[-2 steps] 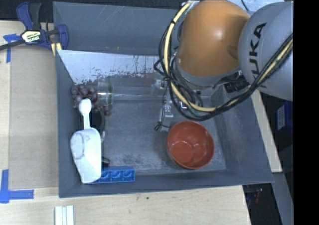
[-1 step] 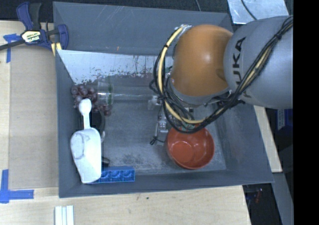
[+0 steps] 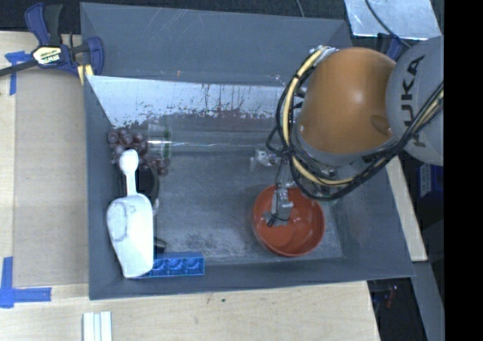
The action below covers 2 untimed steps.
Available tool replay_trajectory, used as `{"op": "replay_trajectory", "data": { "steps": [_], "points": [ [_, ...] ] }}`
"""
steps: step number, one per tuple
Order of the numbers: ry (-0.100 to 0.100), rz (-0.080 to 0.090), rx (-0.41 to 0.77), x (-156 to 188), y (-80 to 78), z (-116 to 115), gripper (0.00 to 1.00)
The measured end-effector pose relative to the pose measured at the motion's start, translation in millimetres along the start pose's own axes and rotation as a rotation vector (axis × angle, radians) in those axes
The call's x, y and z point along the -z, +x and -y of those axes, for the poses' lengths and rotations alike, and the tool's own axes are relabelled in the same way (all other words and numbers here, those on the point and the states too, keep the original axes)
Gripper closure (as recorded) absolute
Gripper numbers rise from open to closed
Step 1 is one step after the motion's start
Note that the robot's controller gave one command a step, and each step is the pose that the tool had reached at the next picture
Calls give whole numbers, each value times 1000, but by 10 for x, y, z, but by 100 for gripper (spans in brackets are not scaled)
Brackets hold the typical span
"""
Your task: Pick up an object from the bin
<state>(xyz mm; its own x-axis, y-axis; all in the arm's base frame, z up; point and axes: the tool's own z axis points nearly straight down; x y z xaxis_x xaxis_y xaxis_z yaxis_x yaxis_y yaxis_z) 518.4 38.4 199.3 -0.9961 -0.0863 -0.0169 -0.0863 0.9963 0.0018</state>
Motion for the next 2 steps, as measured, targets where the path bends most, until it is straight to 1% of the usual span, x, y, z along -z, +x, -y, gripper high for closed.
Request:
{"op": "replay_trajectory", "data": {
  "steps": [1,2],
  "points": [
    [3,-1,22,-114,-61,6,0],
    [5,11,206,485,-132,155,0]
  ]
}}
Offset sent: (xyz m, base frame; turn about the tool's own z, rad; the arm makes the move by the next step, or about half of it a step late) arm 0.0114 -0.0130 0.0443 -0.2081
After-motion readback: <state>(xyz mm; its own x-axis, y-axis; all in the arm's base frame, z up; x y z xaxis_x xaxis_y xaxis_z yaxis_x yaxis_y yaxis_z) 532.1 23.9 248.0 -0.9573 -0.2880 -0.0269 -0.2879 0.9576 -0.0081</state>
